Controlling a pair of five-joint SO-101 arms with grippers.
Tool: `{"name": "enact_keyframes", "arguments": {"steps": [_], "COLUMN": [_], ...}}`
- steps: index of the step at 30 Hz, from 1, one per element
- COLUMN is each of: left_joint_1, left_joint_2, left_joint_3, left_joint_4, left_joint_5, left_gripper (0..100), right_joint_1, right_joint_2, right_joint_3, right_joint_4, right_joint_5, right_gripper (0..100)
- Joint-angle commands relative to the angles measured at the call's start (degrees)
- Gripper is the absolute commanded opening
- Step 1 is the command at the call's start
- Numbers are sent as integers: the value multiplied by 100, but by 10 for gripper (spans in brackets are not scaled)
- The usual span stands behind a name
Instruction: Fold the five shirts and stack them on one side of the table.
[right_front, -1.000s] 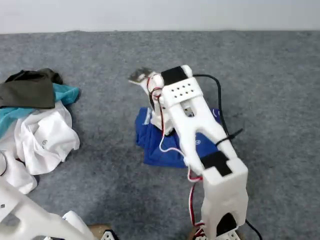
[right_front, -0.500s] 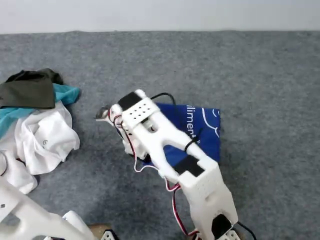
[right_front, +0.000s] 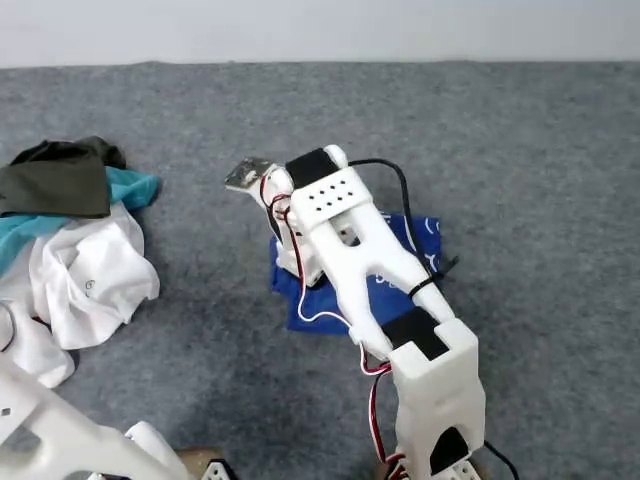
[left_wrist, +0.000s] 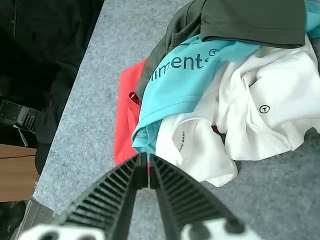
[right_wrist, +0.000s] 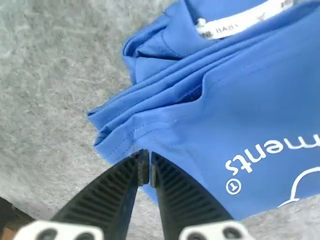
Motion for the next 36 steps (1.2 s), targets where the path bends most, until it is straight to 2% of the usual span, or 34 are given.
{"name": "enact_keyframes", "arguments": {"steps": [1, 6, 13, 17, 25, 31, 36], "left_joint_1": [-44, -44, -62, -387, -448, -440, -431], "left_joint_2": [-9, -9, -18, -193, -1143, -2145, -2945], "left_joint_3": [-31, -31, -40, -31, 673, 1552, 2264], "left_joint_4": [-79, 229, 554, 545, 536, 519, 281], "left_joint_5": [-88, -88, -70, -62, -62, -79, -88], "left_gripper": [19, 19, 19, 19, 19, 19, 19], "right_joint_1": [-4, 31, 31, 31, 13, 22, -180], "right_joint_2": [-488, -919, -1288, -1323, -444, 514, 901], "right_joint_3": [-79, -79, -70, 141, 422, -246, -976], "right_joint_4": [259, 259, 259, 259, 224, 224, 233], "right_joint_5": [-580, -1160, -1248, -1662, -3613, -4053, -4053], "right_gripper": [15, 15, 16, 18, 233, 247, 247]}}
